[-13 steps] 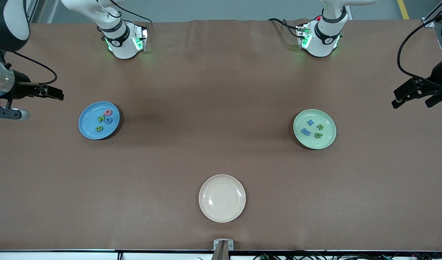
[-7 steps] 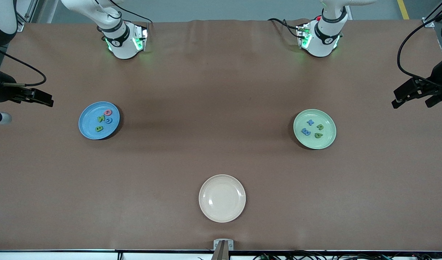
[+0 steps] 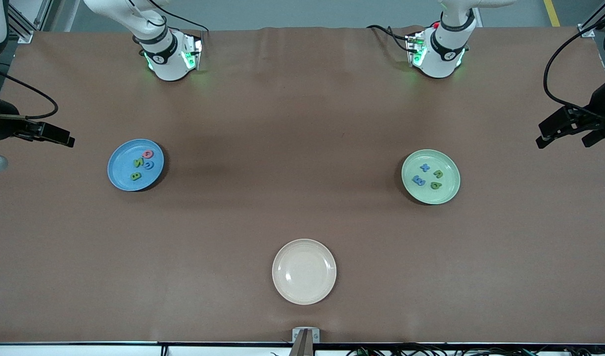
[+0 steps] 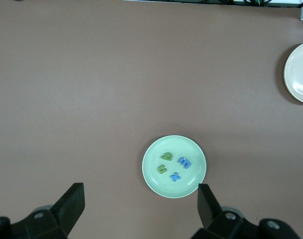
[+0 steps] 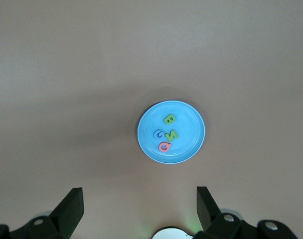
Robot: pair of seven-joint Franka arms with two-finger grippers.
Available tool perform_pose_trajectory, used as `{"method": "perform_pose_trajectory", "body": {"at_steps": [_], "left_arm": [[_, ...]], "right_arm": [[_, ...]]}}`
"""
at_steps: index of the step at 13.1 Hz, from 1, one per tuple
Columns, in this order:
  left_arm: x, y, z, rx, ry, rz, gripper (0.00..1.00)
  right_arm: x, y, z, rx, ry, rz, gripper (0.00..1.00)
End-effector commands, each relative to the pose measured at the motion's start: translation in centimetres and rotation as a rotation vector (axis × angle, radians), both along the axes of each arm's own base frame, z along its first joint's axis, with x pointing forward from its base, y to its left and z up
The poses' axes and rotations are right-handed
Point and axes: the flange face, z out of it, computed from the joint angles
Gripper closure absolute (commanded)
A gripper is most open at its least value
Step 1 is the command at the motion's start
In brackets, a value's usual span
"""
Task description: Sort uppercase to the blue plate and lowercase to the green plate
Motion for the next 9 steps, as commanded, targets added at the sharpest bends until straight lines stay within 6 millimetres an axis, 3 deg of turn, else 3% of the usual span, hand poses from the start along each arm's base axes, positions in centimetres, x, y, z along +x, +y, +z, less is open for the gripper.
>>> {"method": "perform_pose_trajectory", "body": {"at_steps": [1, 3, 5, 9], "left_arm": [[-0.4, -0.1, 0.8, -0.007, -0.001, -0.005, 0.0], [-0.4, 0.0, 0.8, -0.008, -0.001, -0.004, 0.0], [-0.4, 0.1, 0.8, -0.008, 0.001, -0.002, 0.0], [-0.3, 0.2, 0.8, -0.008, -0.001, -0.002, 0.0]], "right_arm": [[-0.7, -0.2, 0.8, 0.002, -0.01, 0.005, 0.0], [-1.1, -0.4, 1.2, -0.006, -0.015, 0.009, 0.0], [-1.4, 0.7, 1.9, -0.042, -0.029, 0.048, 0.0], [-2.7, -0.1, 3.1, -0.034, -0.051, 0.079, 0.0]]}}
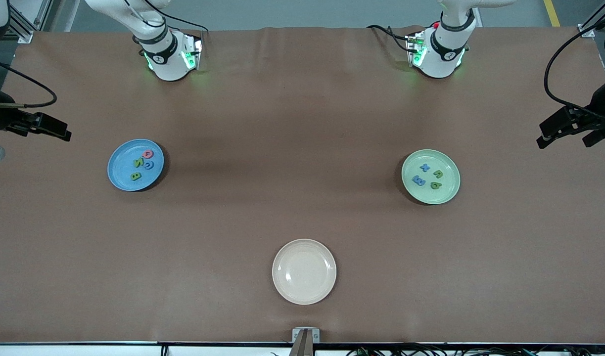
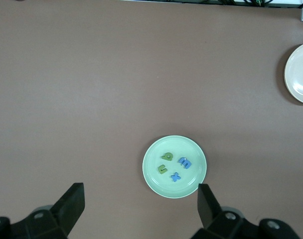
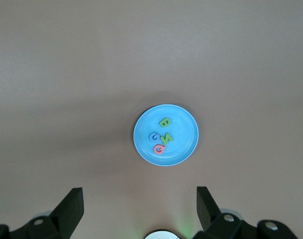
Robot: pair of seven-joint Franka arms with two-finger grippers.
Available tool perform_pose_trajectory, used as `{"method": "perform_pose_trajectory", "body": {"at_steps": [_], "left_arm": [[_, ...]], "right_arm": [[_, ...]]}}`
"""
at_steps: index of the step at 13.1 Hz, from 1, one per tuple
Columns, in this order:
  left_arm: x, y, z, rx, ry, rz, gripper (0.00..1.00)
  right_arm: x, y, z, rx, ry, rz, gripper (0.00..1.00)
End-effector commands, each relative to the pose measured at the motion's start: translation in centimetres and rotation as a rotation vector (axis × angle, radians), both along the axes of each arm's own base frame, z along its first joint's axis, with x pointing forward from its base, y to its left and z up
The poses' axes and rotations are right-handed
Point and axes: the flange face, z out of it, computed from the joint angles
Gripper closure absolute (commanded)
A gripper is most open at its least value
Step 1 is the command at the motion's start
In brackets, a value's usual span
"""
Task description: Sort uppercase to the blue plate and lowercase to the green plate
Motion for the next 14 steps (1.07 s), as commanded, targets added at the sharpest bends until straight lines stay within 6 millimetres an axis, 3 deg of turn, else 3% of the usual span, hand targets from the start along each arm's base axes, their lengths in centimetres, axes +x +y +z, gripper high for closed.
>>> {"method": "perform_pose_trajectory", "body": {"at_steps": [1, 14], "left_arm": [[-0.4, 0.0, 0.8, -0.008, -0.002, -0.006, 0.0], [-0.4, 0.2, 0.8, -0.01, -0.001, 0.011, 0.0]], "right_arm": [[-1.9, -1.1, 0.7, -0.002, -0.017, 0.022, 0.0], [-4.5, -0.9, 2.3, 0.007, -0.051, 0.05, 0.0]]}}
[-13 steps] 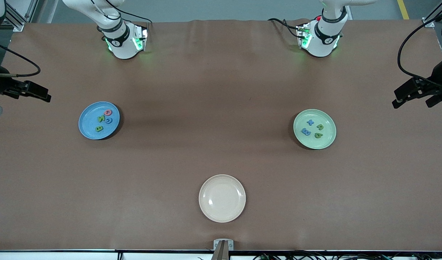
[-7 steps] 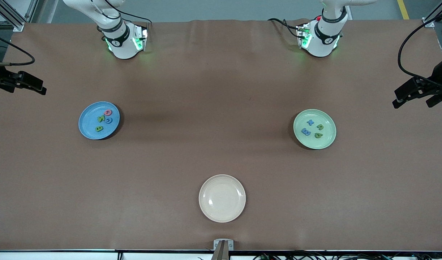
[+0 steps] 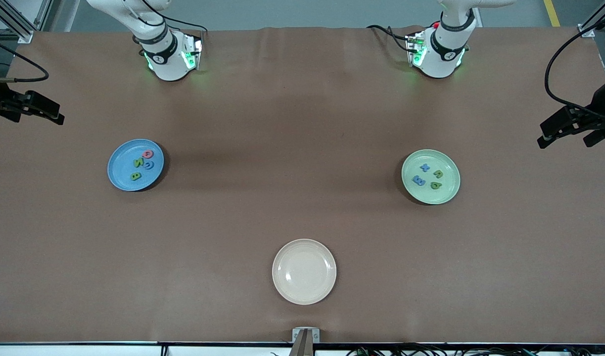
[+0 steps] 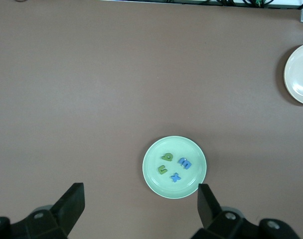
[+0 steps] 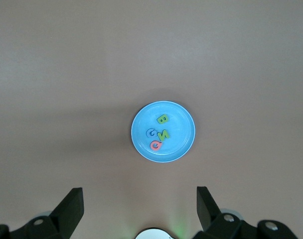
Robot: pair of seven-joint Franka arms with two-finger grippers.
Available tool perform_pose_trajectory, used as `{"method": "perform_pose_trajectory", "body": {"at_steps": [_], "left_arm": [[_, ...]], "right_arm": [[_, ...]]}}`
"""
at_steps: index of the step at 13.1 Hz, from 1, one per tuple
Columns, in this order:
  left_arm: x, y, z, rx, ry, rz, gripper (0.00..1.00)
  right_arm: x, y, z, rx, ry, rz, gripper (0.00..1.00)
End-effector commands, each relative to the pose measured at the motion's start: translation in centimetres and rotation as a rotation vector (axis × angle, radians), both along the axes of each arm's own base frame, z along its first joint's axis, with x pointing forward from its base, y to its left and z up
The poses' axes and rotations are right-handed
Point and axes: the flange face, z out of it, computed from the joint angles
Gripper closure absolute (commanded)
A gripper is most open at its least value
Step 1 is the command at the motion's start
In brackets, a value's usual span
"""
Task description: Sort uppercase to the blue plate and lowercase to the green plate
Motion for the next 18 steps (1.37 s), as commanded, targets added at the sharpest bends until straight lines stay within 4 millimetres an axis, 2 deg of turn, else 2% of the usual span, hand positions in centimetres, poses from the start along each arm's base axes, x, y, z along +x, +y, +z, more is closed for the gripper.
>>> {"method": "perform_pose_trajectory", "body": {"at_steps": [1, 3, 6, 18], "left_arm": [[-0.4, 0.09, 0.71, -0.01, 0.001, 0.008, 0.0], [-0.45, 0.0, 0.79, -0.01, 0.0, 0.007, 0.0], [-0.51, -0.26, 0.88, -0.009, -0.002, 0.001, 0.0], [-0.52, -0.26, 0.87, -0.009, 0.0, -0.004, 0.0]], "right_arm": [[-1.81, -0.05, 1.14, -0.003, -0.027, 0.008, 0.0], [-2.43, 0.18, 1.96, -0.001, -0.039, 0.011, 0.0], [-2.7, 0.22, 2.11, 0.002, -0.044, 0.012, 0.0], [-2.61, 0.55, 1.68, 0.024, -0.042, 0.014, 0.0]]}}
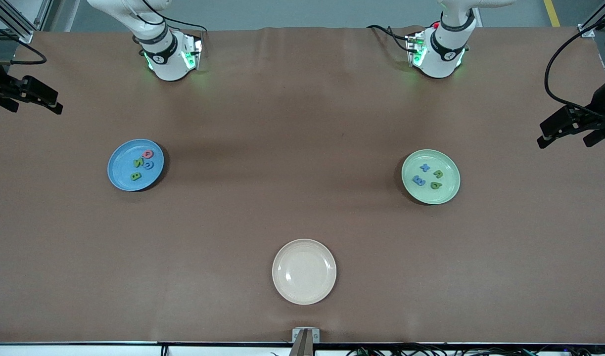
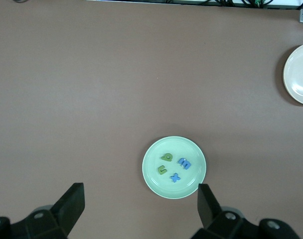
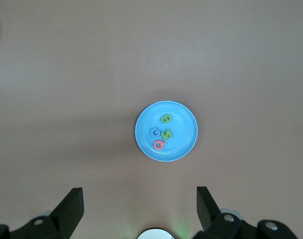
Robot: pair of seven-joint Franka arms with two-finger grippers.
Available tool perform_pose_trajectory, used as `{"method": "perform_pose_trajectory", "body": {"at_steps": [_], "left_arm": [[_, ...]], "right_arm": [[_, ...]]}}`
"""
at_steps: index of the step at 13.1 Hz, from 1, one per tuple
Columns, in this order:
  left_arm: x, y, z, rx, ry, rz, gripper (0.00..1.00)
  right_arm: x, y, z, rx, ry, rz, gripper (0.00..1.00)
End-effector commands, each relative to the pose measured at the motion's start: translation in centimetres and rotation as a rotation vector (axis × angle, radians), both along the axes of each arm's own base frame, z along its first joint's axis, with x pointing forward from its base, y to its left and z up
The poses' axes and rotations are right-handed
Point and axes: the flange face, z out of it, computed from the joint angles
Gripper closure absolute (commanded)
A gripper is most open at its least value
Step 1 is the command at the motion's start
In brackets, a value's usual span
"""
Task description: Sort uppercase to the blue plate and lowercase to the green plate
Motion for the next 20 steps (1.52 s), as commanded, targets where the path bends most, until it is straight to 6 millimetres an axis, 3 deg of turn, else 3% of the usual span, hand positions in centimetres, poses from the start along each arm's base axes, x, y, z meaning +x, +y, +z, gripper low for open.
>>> {"method": "perform_pose_trajectory", "body": {"at_steps": [1, 7, 20], "left_arm": [[-0.5, -0.3, 0.8, -0.009, 0.001, -0.003, 0.0], [-1.2, -0.8, -0.5, -0.005, 0.092, -0.011, 0.0], [-1.2, -0.8, -0.5, -0.005, 0.095, -0.022, 0.0]], "right_arm": [[-0.7, -0.1, 0.1, 0.014, -0.011, 0.005, 0.0], [-0.8, 0.6, 0.1, 0.019, -0.011, 0.021, 0.0], [-0.6, 0.6, 0.2, 0.045, -0.025, 0.017, 0.0]]}}
